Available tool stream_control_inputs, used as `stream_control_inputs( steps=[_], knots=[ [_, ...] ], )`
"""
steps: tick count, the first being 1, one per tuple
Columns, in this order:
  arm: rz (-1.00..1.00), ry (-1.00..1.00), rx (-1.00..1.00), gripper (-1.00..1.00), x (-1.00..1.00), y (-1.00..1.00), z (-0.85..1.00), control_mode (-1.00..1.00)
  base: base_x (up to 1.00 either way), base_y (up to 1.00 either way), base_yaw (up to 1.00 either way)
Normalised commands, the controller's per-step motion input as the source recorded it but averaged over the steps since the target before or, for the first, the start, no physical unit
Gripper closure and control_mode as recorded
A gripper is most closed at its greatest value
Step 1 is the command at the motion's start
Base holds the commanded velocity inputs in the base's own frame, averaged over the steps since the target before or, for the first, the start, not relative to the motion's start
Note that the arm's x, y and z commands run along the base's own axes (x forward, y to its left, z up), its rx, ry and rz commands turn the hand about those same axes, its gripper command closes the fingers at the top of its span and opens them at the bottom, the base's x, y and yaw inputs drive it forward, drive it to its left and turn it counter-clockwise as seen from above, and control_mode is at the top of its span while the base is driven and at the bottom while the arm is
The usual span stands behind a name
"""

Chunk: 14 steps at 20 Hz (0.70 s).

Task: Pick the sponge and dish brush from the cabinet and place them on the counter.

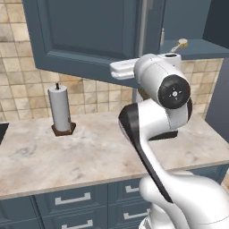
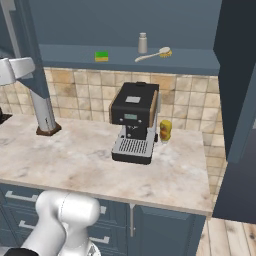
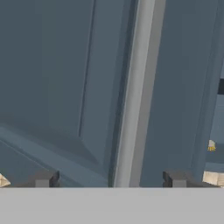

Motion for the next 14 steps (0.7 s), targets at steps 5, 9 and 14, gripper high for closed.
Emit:
stream_control_inputs(
  steps=[5, 9, 14],
  knots=[
    [0.18, 0.0, 0.0, -1.0, -0.24, -0.25, 0.13, -1.0, 0.0, 0.0, 0.0],
    [0.19, 0.0, 0.01, -1.0, -0.19, -0.42, 0.13, -1.0, 0.0, 0.0, 0.0],
    [0.19, 0.0, 0.01, -1.0, -0.16, -0.42, 0.1, -1.0, 0.0, 0.0, 0.0]
  ],
)
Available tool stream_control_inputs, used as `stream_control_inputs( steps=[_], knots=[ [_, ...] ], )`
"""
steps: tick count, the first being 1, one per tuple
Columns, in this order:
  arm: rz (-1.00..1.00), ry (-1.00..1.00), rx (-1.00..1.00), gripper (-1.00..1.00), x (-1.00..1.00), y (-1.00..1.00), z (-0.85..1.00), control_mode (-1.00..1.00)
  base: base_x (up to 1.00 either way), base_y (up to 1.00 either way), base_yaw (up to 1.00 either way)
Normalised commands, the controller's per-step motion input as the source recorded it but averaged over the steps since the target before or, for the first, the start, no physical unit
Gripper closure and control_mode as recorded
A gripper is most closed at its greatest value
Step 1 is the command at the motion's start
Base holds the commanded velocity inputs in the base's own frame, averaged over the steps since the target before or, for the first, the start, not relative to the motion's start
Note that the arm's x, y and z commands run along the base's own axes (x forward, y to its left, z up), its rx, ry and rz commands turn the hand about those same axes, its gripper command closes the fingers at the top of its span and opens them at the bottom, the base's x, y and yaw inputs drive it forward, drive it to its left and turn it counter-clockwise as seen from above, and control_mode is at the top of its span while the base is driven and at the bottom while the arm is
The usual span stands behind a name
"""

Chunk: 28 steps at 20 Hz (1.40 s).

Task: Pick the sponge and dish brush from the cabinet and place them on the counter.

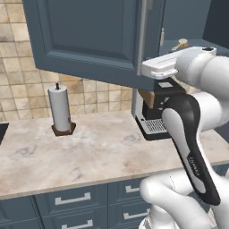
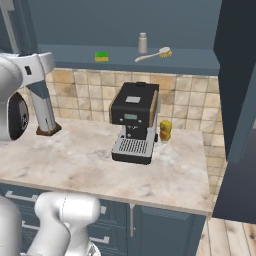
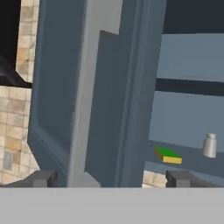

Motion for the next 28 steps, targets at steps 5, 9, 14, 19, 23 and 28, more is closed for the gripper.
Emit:
stream_control_inputs(
  steps=[5, 9, 14, 19, 23, 28],
  knots=[
    [0.18, 0.0, 0.0, -1.0, -0.13, -0.41, 0.09, -1.0, 0.0, 0.0, 0.0],
    [0.16, 0.0, 0.0, -1.0, -0.1, -0.42, 0.07, -1.0, 0.0, 0.0, 0.0],
    [0.15, 0.0, 0.0, -1.0, -0.04, -0.42, 0.01, -1.0, 0.0, 0.0, 0.0],
    [0.09, 0.0, 0.0, -1.0, 0.02, -0.36, 0.0, -1.0, 0.0, 0.0, 0.0],
    [0.0, -0.01, 0.0, -1.0, 0.34, -0.08, -0.14, -1.0, 0.0, 0.0, 0.0],
    [0.0, -0.03, 0.0, -1.0, 0.39, -0.01, -0.13, -1.0, 0.0, 0.0, 0.0]
  ],
)
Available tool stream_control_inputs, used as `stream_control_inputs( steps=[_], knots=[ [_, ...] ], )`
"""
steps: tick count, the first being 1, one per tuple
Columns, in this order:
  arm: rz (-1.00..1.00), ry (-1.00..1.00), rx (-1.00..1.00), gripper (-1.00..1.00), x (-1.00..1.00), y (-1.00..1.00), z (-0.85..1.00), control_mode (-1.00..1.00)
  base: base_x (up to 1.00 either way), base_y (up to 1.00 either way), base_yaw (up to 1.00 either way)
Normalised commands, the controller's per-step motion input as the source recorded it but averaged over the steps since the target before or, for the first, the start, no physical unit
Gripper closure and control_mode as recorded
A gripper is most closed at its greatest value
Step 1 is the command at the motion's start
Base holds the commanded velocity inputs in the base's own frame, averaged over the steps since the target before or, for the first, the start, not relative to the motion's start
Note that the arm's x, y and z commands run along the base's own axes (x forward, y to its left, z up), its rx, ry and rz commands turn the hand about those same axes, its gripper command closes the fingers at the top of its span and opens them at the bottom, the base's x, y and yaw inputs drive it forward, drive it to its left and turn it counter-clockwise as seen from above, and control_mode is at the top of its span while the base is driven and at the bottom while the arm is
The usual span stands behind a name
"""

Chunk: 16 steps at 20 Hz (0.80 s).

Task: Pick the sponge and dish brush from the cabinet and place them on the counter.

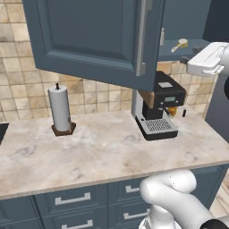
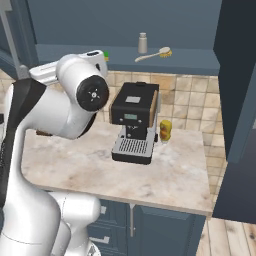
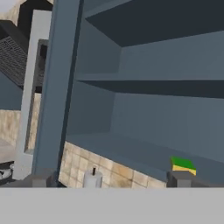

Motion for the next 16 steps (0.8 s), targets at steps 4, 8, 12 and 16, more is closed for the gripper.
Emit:
stream_control_inputs(
  steps=[4, 8, 12, 16],
  knots=[
    [0.0, -0.06, 0.01, -1.0, 0.4, 0.08, -0.07, -1.0, 0.0, 0.0, 0.0],
    [0.02, -0.05, 0.04, -1.0, 0.33, 0.21, 0.0, -1.0, 0.0, 0.0, 0.0],
    [0.07, -0.01, 0.02, -1.0, 0.18, 0.31, 0.0, -1.0, 0.0, 0.0, 0.0],
    [0.1, 0.0, 0.0, -1.0, 0.1, 0.41, 0.0, -1.0, 0.0, 0.0, 0.0]
  ],
)
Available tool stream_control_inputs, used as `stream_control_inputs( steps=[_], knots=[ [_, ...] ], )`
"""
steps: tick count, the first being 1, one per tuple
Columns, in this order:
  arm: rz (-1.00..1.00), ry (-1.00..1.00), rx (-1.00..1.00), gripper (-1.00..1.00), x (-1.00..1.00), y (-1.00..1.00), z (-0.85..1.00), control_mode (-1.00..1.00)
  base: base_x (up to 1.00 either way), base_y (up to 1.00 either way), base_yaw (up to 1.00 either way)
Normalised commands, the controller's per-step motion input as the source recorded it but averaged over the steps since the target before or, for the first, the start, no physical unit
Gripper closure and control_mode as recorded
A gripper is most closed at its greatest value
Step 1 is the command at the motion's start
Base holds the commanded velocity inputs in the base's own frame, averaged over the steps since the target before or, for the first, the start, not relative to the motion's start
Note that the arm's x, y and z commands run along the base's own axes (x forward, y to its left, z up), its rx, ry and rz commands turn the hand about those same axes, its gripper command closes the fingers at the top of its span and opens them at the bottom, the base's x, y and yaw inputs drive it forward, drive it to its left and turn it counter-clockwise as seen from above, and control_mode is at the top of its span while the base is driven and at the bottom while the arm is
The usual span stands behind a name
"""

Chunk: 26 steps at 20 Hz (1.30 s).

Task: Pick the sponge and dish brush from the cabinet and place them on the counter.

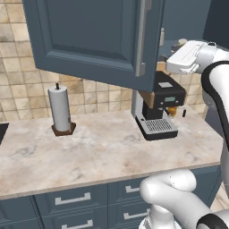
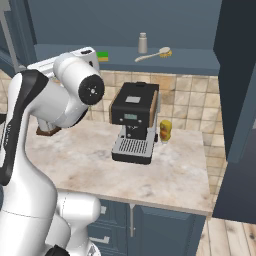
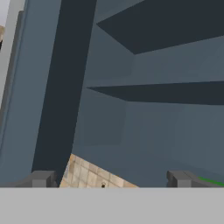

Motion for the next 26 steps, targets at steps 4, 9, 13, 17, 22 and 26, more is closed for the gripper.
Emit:
stream_control_inputs(
  steps=[4, 9, 13, 17, 22, 26],
  knots=[
    [0.12, 0.0, 0.0, -1.0, 0.05, 0.43, 0.0, -1.0, 0.0, 0.0, 0.0],
    [0.14, 0.01, 0.0, -1.0, 0.0, 0.42, 0.0, -1.0, 0.0, 0.0, 0.0],
    [0.16, 0.01, 0.0, -1.0, -0.09, 0.44, -0.01, -1.0, 0.0, 0.0, 0.0],
    [0.16, 0.0, -0.03, -1.0, -0.25, 0.49, -0.03, -1.0, 0.0, 0.0, 0.0],
    [0.12, -0.02, -0.05, -1.0, -0.41, 0.52, -0.05, -1.0, 0.0, 0.0, 0.0],
    [0.08, -0.07, -0.05, -1.0, -0.47, 0.54, -0.06, -1.0, 0.0, 0.0, 0.0]
  ],
)
